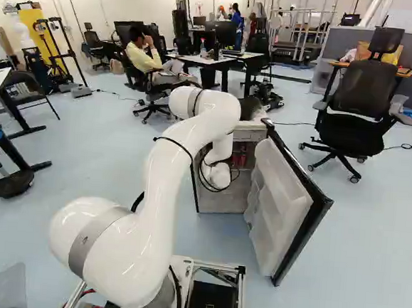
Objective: Grab a drink from the fridge
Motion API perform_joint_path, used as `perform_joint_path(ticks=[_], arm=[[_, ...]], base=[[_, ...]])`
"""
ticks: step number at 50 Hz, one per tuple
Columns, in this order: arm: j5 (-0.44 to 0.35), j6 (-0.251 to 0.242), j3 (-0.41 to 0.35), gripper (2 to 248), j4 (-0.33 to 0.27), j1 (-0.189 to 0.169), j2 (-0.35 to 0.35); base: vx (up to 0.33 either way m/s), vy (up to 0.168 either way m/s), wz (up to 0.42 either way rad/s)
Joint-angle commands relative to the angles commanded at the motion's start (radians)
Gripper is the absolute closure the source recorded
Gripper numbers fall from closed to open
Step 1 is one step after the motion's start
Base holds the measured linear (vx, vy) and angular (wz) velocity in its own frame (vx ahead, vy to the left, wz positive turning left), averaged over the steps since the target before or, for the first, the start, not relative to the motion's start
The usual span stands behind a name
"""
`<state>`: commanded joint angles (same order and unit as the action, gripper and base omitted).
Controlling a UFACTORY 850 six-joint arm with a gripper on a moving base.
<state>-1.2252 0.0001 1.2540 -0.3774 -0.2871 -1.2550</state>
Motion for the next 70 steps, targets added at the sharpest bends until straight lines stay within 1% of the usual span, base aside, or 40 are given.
perform_joint_path(ticks=[58,70], arm=[[0.000,0.000,-0.255,151,0.000,-0.035,0.131],[0.000,0.000,-0.322,151,0.000,-0.044,0.183]], base=[[0.000,0.000,0.000],[0.000,0.000,0.000]])
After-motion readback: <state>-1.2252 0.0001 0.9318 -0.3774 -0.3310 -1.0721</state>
